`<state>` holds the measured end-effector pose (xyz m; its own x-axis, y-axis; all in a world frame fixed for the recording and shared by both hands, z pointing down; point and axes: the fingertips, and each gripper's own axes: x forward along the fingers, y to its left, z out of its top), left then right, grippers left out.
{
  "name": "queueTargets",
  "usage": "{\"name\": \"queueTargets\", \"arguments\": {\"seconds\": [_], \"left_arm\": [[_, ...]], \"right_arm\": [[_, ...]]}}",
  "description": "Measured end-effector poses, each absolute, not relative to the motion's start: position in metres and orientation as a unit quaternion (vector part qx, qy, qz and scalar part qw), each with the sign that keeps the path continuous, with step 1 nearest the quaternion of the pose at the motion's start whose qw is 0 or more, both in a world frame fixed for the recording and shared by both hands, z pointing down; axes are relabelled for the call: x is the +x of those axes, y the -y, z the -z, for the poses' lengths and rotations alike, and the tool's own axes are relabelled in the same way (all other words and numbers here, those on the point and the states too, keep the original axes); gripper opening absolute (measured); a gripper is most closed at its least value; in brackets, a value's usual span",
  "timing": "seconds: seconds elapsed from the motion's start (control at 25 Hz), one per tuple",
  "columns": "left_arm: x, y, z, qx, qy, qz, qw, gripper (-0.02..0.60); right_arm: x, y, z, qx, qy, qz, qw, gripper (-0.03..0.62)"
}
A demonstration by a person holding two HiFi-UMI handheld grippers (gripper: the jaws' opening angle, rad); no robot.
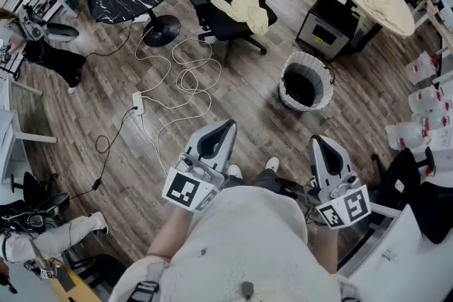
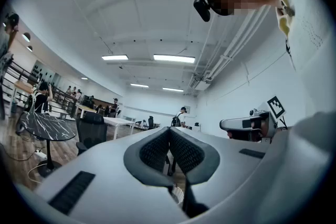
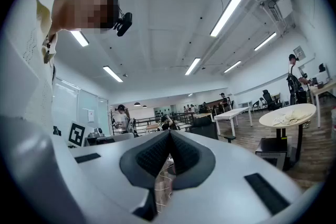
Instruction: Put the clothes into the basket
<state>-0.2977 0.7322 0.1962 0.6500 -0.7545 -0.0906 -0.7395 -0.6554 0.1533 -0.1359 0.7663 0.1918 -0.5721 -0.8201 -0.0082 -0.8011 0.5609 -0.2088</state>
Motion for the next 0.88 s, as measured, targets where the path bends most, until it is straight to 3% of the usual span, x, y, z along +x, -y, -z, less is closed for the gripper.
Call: {"name": "queueTargets", "arguments": {"seconds": [0.88], "left_arm": [[-0.326,-0.766,-0.201,0.911,0.405,0.059,0.042,0.02]], "right_arm": [[-0.171,-0.795,-0.19,-0.464,-0.881,0.089,0.041,0.008]]}}
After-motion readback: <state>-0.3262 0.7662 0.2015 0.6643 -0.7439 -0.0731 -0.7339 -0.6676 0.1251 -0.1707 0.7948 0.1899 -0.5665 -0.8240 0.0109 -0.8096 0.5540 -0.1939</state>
